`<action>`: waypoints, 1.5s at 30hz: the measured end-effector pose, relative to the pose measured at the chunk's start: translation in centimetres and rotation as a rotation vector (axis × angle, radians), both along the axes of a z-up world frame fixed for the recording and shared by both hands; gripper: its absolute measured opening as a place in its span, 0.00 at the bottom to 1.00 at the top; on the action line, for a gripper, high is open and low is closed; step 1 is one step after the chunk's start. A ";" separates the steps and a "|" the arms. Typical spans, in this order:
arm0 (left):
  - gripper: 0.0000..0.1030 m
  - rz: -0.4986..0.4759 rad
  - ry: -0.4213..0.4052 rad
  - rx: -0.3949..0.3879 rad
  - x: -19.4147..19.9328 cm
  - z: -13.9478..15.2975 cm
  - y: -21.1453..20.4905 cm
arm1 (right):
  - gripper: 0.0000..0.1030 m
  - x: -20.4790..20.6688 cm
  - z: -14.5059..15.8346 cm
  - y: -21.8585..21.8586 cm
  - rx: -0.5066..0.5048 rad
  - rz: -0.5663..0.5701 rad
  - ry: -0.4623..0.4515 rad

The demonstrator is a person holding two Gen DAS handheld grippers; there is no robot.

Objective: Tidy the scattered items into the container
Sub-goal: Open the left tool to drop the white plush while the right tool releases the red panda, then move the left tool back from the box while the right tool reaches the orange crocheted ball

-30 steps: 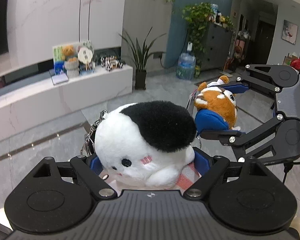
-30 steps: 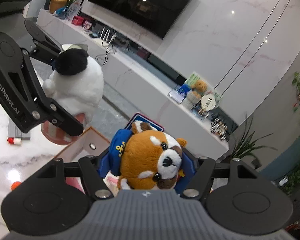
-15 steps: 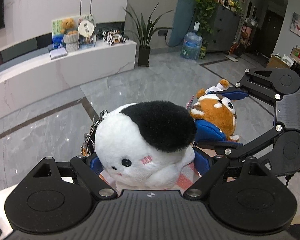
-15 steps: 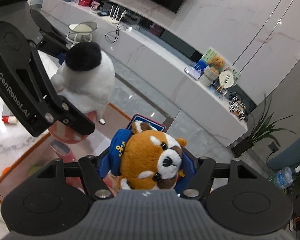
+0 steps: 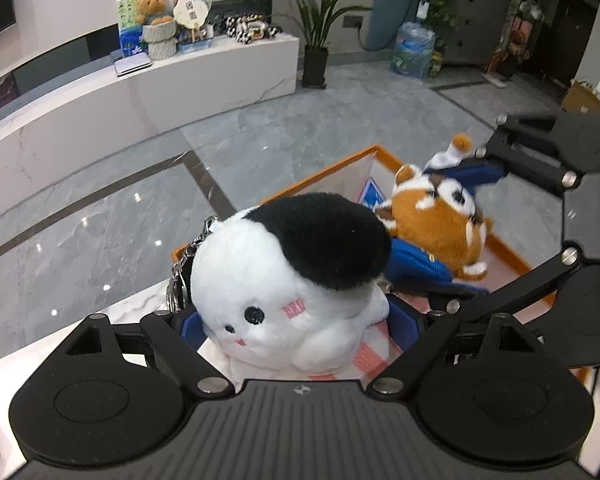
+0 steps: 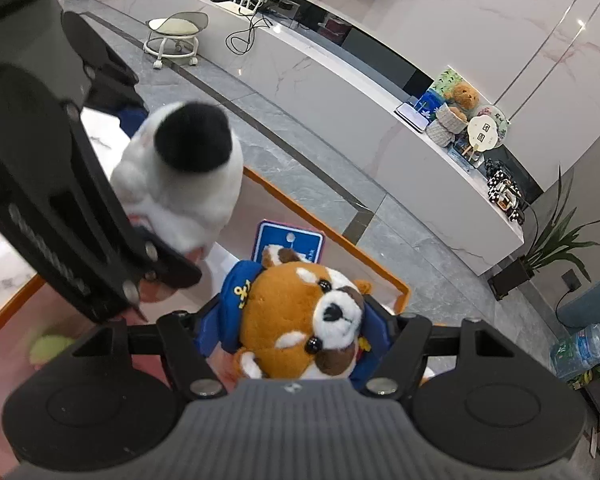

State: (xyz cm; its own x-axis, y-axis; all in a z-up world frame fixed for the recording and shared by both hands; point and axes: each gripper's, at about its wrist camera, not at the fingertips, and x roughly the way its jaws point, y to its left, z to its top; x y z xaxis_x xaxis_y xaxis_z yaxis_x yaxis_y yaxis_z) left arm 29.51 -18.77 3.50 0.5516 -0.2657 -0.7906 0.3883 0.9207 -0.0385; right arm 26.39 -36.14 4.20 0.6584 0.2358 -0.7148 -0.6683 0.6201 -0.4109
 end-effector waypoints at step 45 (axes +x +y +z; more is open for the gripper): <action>1.00 -0.031 -0.136 0.103 -5.5 5.9 0.4 | 0.74 -4.1 5.2 -2.7 0.022 0.156 -0.021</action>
